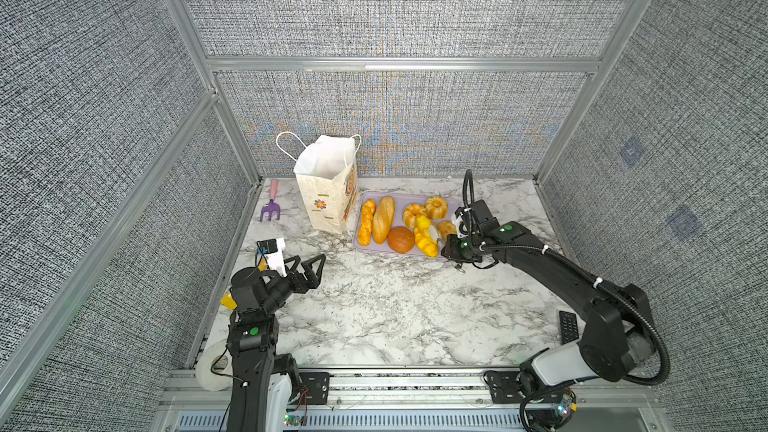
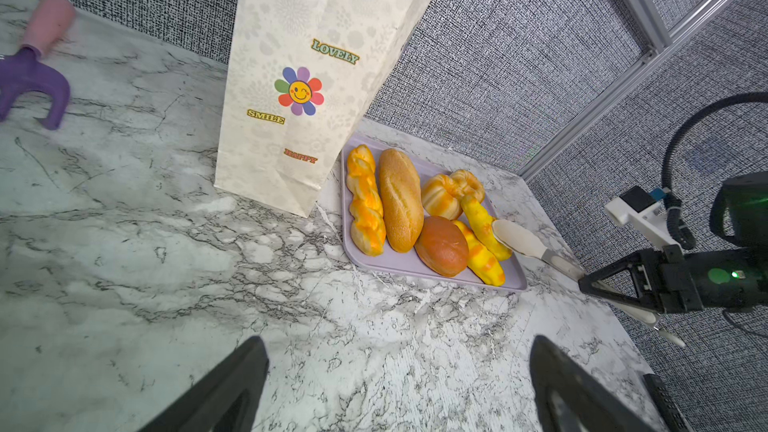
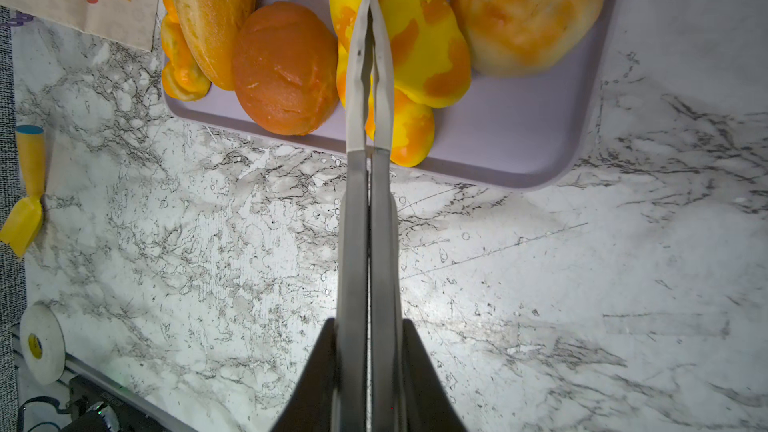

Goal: Take the fake bread out of the paper bag
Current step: 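Push the breads together on the tray with the right tongs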

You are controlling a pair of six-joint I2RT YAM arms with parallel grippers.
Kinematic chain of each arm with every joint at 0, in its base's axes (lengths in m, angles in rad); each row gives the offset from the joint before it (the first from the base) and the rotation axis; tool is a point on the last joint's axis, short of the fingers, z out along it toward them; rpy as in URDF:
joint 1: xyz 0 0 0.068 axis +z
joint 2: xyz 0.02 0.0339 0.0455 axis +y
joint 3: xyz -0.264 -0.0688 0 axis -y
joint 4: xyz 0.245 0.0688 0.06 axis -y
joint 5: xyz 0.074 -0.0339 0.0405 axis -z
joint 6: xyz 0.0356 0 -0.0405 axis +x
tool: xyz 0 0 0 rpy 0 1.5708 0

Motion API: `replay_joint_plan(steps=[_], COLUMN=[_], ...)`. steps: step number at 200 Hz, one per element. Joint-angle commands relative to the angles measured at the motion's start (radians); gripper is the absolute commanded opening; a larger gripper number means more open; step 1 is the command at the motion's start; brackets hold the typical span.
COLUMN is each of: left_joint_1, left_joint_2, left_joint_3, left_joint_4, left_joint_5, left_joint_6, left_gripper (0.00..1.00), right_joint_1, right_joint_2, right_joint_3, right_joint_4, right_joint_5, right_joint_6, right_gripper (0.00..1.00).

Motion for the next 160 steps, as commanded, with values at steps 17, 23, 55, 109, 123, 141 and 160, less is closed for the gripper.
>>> replay_joint_plan(steps=[17,23,55,109,123,141,160], left_joint_1=[-0.001,-0.001,0.0,-0.001,-0.001,-0.001,-0.002], left_joint_2=[0.004,0.005,0.005,0.001,-0.001,-0.001,-0.001], left_joint_3=[-0.001,-0.001,-0.001,-0.001,-0.002,-0.002,0.0], left_joint_4=[0.02,0.02,0.021,0.022,0.021,0.021,0.021], left_joint_5=[0.003,0.003,0.003,0.003,0.001,0.001,-0.001], left_joint_6=[-0.004,-0.003,-0.004,-0.003,-0.002,-0.002,-0.002], left_gripper=[0.99,0.99,0.99,0.99,0.99,0.99,0.99], right_joint_1=[0.0,0.0,-0.001,0.001,0.001,0.001,0.001], right_joint_2=[-0.043,-0.051,-0.103,-0.145,-0.148,-0.139,-0.094], right_joint_3=[-0.047,-0.056,-0.102,-0.057,-0.013,0.053,0.123], right_joint_4=[-0.051,-0.058,-0.083,-0.114,-0.124,-0.135,-0.142], right_joint_5=[0.035,0.043,0.07,0.051,0.041,0.028,0.019], right_joint_6=[0.018,0.019,0.028,0.011,0.007,-0.003,-0.02], right_gripper=[0.1,0.1,0.09,0.1,0.1,0.1,0.1])
